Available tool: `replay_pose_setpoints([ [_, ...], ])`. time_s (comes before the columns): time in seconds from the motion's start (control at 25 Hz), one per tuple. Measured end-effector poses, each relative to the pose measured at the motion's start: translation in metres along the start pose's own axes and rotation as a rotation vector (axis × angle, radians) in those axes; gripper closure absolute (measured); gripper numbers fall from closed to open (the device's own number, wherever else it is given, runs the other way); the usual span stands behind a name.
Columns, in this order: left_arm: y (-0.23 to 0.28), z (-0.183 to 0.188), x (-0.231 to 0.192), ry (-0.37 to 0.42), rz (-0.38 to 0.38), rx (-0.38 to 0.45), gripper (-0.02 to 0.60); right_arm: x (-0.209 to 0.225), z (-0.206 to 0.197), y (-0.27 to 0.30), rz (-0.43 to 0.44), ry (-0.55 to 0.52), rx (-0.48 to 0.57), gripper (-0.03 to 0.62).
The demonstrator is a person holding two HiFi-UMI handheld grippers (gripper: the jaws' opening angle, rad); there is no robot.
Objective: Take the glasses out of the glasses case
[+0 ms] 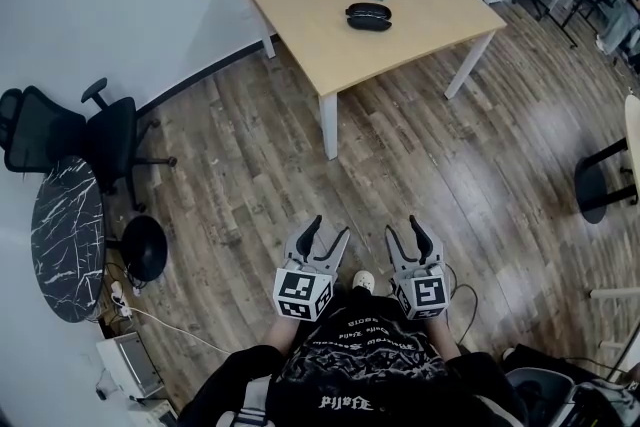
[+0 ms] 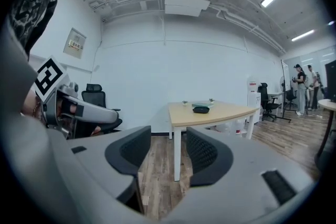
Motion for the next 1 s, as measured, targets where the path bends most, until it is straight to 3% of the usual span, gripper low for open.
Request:
replay_pose_setpoints([
  [0.24, -0.002, 0.005, -0.018, 0.008, 0.026, -0.016, 0.318, -0.001, 0.002, 0.010, -0.056, 0.013, 0.010, 0.372],
  [0.48, 0.000, 0.011, -0.035, 0.027, 0.000, -0.032, 0.318, -0.014, 0.007, 0.022, -0.078, -0.003, 0.010, 0.372],
  [0.64, -0.003, 0.010, -0.052, 0.018, -0.046, -0.031, 0.319, -0.027, 0.003, 0.026, -0.144, -0.067, 0.012, 0.371],
  [0.76, -0.007, 0.008, -0.063, 0.010, -0.073, -0.026, 0.318, -0.036, -0.003, 0.027, -0.170, -0.044, 0.004, 0.370],
  [1.0, -0.006, 0.013, -0.076, -0.091, -0.121, 0.023, 0.318, -0.043, -0.008, 0.035, -0.171, -0.004, -0.026, 0.371],
])
Point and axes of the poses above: the fingertips, and each gripper's own axes: y forward along the fingers, x to its right, z out of its top, the point moved 6 cm from there along -y, backward along the fingers, and after that the axes turned 15 degrees about -z, right-handed, at the moved point
